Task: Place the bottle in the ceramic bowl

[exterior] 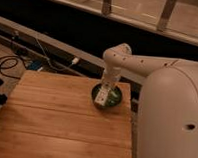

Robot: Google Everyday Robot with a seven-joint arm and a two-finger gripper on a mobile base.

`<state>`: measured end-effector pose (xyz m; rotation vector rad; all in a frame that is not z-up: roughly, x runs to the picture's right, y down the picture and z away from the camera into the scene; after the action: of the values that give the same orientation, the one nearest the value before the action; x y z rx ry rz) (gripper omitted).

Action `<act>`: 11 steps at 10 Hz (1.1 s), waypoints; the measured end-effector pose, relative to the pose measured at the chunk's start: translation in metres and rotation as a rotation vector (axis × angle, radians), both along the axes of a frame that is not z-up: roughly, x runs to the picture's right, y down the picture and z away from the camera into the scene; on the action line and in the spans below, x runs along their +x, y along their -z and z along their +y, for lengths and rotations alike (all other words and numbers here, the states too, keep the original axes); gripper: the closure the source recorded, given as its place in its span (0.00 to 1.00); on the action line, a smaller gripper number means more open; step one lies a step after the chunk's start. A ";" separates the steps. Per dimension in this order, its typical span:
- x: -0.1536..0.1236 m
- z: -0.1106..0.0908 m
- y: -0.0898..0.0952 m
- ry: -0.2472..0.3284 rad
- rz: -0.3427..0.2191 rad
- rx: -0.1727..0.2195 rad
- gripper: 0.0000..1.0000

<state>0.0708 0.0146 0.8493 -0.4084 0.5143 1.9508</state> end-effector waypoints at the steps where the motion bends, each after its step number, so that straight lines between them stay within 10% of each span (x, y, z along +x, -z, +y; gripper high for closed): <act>1: 0.002 0.000 0.000 -0.002 0.001 -0.001 0.97; 11: 0.000 0.000 0.000 -0.001 -0.001 0.001 0.98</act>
<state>0.0708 0.0145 0.8495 -0.4088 0.5127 1.9521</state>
